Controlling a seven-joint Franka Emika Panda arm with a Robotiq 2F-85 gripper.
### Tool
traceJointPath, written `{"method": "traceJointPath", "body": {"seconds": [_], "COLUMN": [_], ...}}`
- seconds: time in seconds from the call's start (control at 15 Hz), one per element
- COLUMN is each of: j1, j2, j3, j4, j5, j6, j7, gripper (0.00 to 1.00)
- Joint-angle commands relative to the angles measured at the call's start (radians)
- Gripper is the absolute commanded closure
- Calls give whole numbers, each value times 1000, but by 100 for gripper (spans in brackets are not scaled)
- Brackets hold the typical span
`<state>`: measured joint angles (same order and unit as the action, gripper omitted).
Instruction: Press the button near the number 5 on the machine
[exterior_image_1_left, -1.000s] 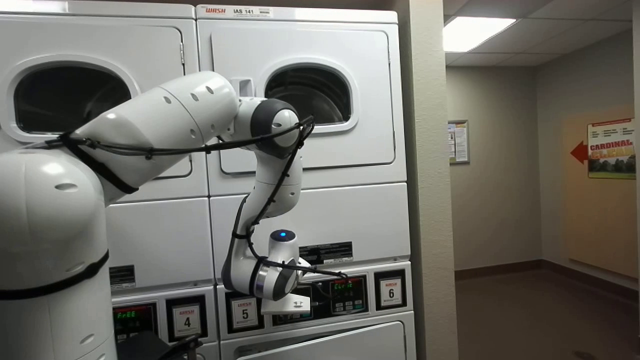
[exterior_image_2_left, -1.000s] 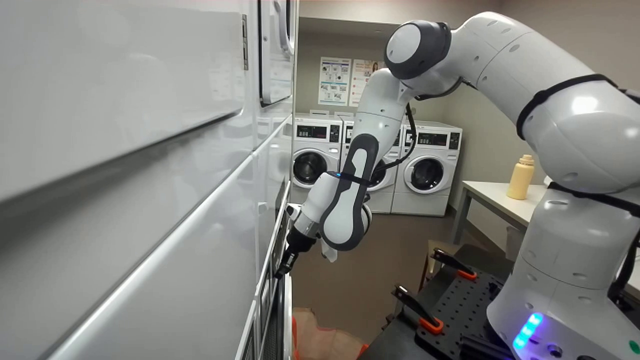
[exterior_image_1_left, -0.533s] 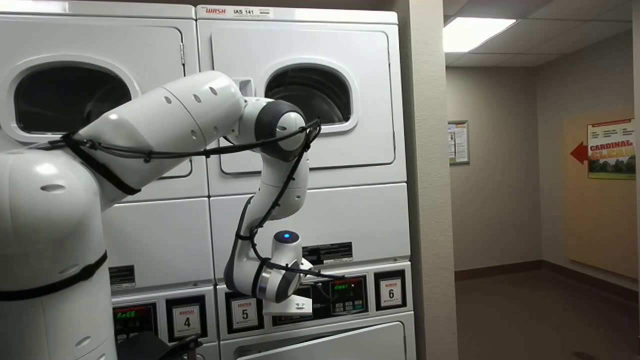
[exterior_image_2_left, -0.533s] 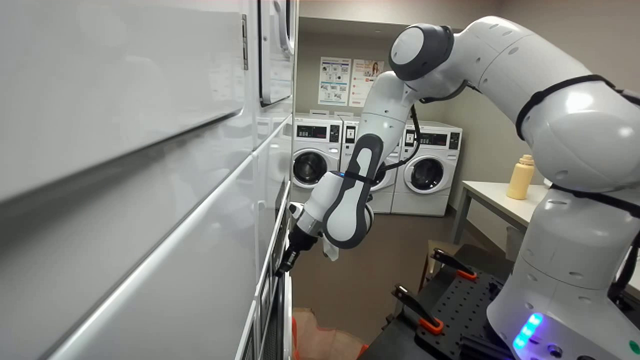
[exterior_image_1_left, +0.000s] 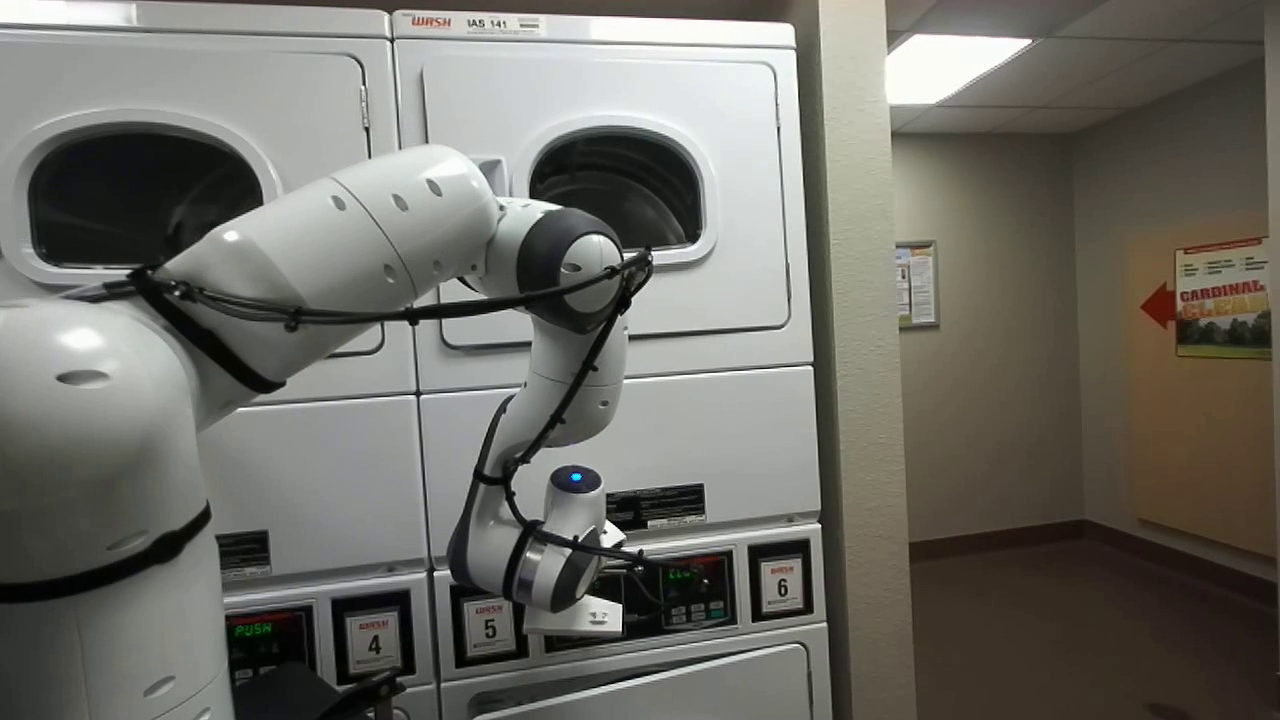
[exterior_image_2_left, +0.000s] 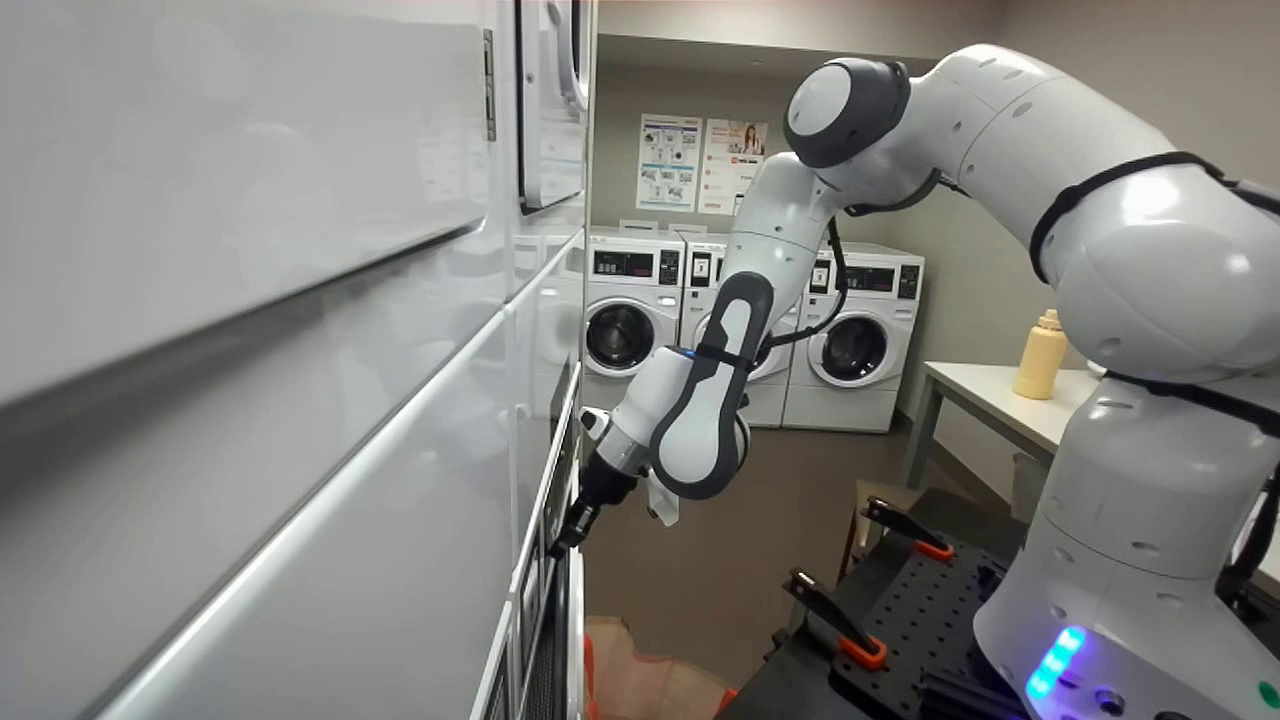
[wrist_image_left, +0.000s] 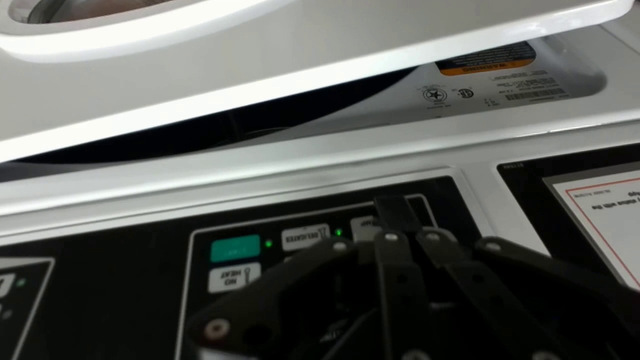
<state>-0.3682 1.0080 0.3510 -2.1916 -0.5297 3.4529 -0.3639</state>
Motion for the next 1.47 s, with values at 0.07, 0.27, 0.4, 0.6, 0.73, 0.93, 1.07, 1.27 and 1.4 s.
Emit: {"method": "traceJointPath", "body": {"seconds": [0.07,0.27,0.4,0.6,0.73,0.93,1.07,1.27,1.4], "j1": [-67,-99,-128,-165,-191,-206,-174,-91,-29], "j2": [2,15,20,32,38,44,33,-10,-32], "j3": [57,83,104,126,137,135,103,30,-22], "j4": [24,16,17,13,8,-8,-23,-53,-73], "j5": [-30,-38,-49,-82,-110,-144,-138,-84,-43], "j6": [3,12,13,13,13,12,7,5,4], "j7": [34,35,33,31,32,36,45,76,104], "gripper": [100,100,100,100,100,100,100,100,100]}}
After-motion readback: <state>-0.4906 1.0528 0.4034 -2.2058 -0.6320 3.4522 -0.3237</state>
